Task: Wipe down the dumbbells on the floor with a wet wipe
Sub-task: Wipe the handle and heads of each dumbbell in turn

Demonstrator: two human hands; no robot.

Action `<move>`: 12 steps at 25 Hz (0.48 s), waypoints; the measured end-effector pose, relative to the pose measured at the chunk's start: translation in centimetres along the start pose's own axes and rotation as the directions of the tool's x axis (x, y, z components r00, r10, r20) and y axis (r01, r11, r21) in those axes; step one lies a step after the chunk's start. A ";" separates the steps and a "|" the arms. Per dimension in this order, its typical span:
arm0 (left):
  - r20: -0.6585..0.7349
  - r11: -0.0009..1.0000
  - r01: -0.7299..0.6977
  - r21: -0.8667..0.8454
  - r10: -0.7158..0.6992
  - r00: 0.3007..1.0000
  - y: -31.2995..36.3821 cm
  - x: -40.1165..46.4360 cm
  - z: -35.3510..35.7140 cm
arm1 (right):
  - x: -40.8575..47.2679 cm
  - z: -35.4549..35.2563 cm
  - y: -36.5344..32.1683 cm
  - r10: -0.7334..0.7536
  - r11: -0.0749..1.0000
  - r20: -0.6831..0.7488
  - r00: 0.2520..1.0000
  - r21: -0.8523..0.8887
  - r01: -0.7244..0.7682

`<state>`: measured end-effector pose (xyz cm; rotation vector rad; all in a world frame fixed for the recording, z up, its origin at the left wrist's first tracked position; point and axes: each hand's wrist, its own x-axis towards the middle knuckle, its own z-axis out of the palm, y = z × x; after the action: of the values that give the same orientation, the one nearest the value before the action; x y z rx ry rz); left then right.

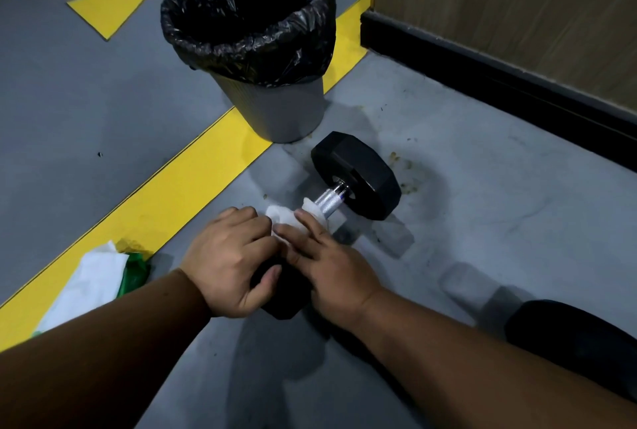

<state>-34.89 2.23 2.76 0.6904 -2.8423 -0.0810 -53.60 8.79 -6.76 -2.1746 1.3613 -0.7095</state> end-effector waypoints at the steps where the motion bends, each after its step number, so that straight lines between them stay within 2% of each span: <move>1: 0.002 1.000 0.003 0.001 -0.003 1.000 0.1 0.0 0.0 | 0.0 -0.5 0.2 -0.046 0.998 0.016 0.999 -0.037 0.047; 3: -0.003 1.000 0.000 0.008 0.000 1.000 0.4 0.1 -0.1 | 0.7 -2.0 1.3 -0.094 0.986 -0.053 0.994 -0.142 0.086; 5: -0.001 1.000 0.000 0.019 0.000 1.000 0.4 0.1 -0.2 | 1.6 -2.7 2.8 0.057 0.996 -0.169 0.984 -0.060 -0.068; 7: 0.006 1.000 0.008 0.030 -0.008 1.000 0.4 0.1 -0.2 | 1.8 -2.1 2.4 0.178 0.983 -0.201 0.963 -0.004 -0.183; 9: 0.015 0.999 0.011 0.038 -0.012 1.000 0.5 0.1 -0.2 | 1.3 -0.3 0.6 0.191 0.981 -0.098 0.977 0.003 -0.192; 12: 0.022 0.999 0.012 0.042 -0.013 1.000 0.6 0.2 -0.2 | 0.4 0.2 -0.4 0.023 0.999 -0.007 1.000 -0.028 -0.023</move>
<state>-35.31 2.71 3.09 0.7206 -2.8692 -0.0310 -53.00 8.64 -6.58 -2.1767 1.4055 -0.6935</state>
